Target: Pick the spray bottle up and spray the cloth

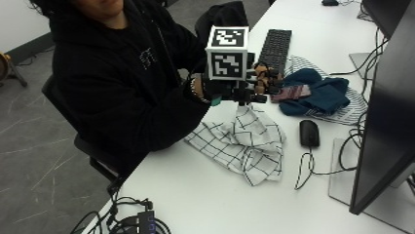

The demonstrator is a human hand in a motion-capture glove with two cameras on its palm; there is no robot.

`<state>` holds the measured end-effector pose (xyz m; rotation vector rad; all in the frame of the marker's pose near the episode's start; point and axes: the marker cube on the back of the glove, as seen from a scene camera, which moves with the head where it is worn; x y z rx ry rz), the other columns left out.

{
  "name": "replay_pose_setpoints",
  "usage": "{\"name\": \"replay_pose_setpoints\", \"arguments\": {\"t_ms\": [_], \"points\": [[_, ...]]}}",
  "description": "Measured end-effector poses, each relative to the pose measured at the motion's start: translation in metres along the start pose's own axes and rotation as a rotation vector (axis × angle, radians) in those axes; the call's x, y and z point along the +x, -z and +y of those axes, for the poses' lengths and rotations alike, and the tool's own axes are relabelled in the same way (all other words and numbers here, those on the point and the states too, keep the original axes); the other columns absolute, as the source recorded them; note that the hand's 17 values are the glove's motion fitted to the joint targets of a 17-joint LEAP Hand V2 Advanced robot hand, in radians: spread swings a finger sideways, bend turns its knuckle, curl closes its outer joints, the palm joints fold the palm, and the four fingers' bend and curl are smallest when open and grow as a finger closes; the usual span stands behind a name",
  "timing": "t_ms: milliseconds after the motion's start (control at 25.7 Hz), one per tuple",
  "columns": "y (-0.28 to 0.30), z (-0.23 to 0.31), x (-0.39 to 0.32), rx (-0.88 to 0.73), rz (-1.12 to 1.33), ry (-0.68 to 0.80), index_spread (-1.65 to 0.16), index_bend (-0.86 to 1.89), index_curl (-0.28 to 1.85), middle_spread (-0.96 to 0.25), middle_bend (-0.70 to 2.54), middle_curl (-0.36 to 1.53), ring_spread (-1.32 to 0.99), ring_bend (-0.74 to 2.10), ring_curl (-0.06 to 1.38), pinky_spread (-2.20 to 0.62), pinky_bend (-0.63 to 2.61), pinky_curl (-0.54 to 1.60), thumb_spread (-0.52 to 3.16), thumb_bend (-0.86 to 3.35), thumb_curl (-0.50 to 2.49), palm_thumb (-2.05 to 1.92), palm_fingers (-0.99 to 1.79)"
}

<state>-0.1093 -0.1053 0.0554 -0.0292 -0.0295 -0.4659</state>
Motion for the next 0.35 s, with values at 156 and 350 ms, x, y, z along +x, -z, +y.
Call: {"name": "replay_pose_setpoints", "arguments": {"t_ms": [156,350], "points": [[-0.005,-0.004,0.014,-0.054,-0.027,-0.044,-0.44,0.16,0.30,-0.13,0.25,0.36,-0.11,0.32,0.29,0.18,0.37,0.33,0.94,-0.03,0.38,0.40,0.14],[-0.012,-0.009,0.015,-0.107,-0.052,-0.039,-0.44,0.17,0.30,-0.12,0.22,0.35,-0.10,0.30,0.29,0.19,0.35,0.33,0.99,-0.02,0.37,0.42,0.15]]}}
